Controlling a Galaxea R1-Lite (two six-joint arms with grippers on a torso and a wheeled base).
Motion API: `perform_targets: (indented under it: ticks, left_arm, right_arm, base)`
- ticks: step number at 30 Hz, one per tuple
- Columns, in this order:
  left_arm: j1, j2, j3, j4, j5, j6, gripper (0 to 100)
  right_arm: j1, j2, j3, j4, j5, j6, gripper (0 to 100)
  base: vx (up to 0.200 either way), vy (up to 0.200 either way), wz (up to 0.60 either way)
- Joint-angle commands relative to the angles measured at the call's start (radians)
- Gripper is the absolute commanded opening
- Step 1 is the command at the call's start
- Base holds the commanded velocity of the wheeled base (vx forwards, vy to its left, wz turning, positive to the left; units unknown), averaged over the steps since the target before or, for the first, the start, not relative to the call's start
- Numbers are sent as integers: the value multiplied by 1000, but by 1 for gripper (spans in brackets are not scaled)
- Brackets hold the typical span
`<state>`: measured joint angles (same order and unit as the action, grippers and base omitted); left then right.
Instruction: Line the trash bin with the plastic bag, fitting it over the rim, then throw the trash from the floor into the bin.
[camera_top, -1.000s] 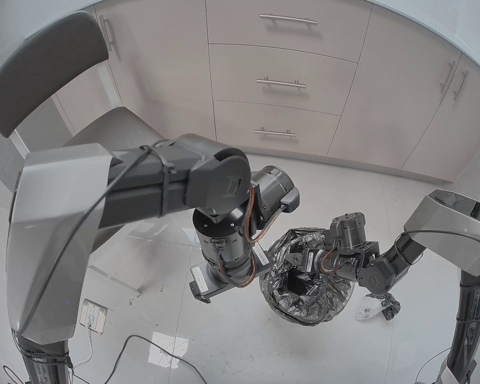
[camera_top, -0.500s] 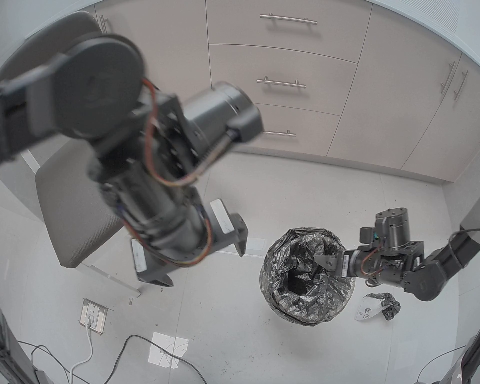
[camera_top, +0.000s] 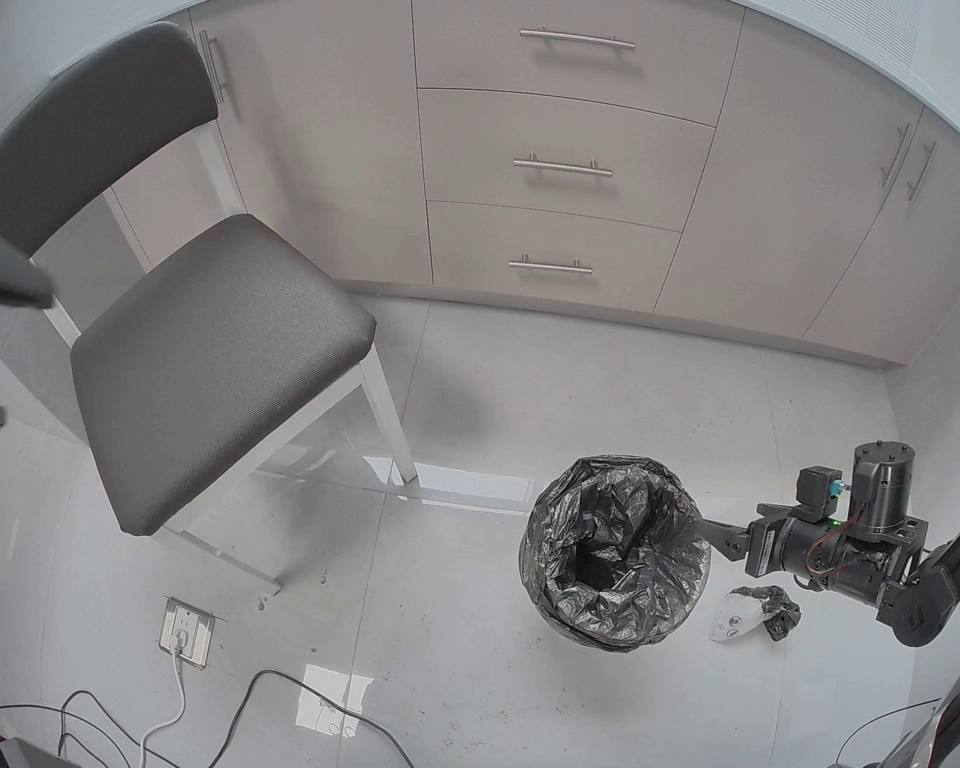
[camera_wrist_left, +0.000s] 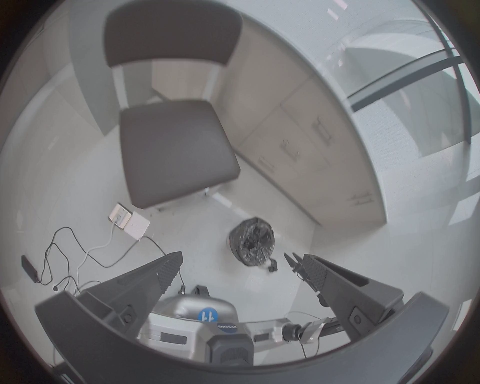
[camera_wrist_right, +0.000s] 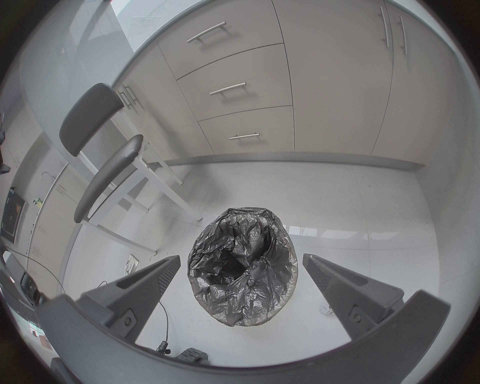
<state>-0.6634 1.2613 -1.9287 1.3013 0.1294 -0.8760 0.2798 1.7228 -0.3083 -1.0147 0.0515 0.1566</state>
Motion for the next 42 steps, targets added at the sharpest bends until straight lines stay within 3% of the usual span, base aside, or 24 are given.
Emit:
perform_targets:
  ticks: [1, 3, 7, 10, 11, 12, 17, 18, 21, 25, 28, 31, 35, 40, 42]
  left_arm:
    - [441, -655, 278, 6, 3, 212, 100]
    - [551, -780, 349, 4, 6, 221, 100]
    - [660, -936, 470, 4, 7, 258, 100]
    - [778, -1083, 634, -34, -2, 365, 100]
    - [778, -1083, 634, -34, -2, 365, 100]
    - [821, -1163, 751, -105, -2, 448, 100]
    - [820, -1155, 978, -355, 4, 503, 100]
    - [820, -1155, 978, -355, 4, 503, 100]
    - [818, -1155, 1303, -729, 18, 643, 100]
    - [800, -1157, 1528, -993, -24, 744, 100]
    - [714, -1158, 1605, -1027, -82, 769, 100]
    - [611, -1177, 1653, -1017, -86, 773, 100]
    - [616, -1183, 1777, -1047, -88, 782, 100]
    - [622, -1188, 1920, -1332, -73, 792, 100]
    - [625, -1189, 1929, -1380, -66, 801, 100]
  right_arm:
    - [-50, -43, 118, -142, 39, -38, 100]
    - [-51, -38, 113, -143, 37, -12, 100]
    - [-53, -40, 117, -143, 37, 0, 100]
    - [-73, -40, 112, -143, 37, 0, 100]
    - [-73, -40, 112, -143, 37, 0, 100]
    - [-80, -37, 103, -143, 37, 0, 100]
    - [-96, -9, 46, -142, 37, -2, 100]
    - [-96, -9, 46, -142, 37, -2, 100]
    - [-97, 17, 23, -142, 36, -2, 100]
    - [-108, 34, 23, -142, 36, -2, 100]
    - [-134, 47, 20, -142, 37, -5, 100]
    - [-154, 64, 12, -143, 39, -5, 100]
    - [-160, 104, 3, -145, 54, -3, 100]
    - [-163, 170, -29, -196, 56, 0, 100]
    - [-171, 221, -55, -243, 53, 0, 100]
  base:
    - [0, 0, 0]
    - [0, 0, 0]
    - [0, 0, 0]
    - [0, 0, 0]
    - [0, 0, 0]
    - [0, 0, 0]
    - [0, 0, 0]
    - [0, 0, 0]
    - [0, 0, 0]
    - [0, 0, 0]
    - [0, 0, 0]
    - [0, 0, 0]
    - [0, 0, 0]
    - [0, 0, 0]
    - [0, 0, 0]
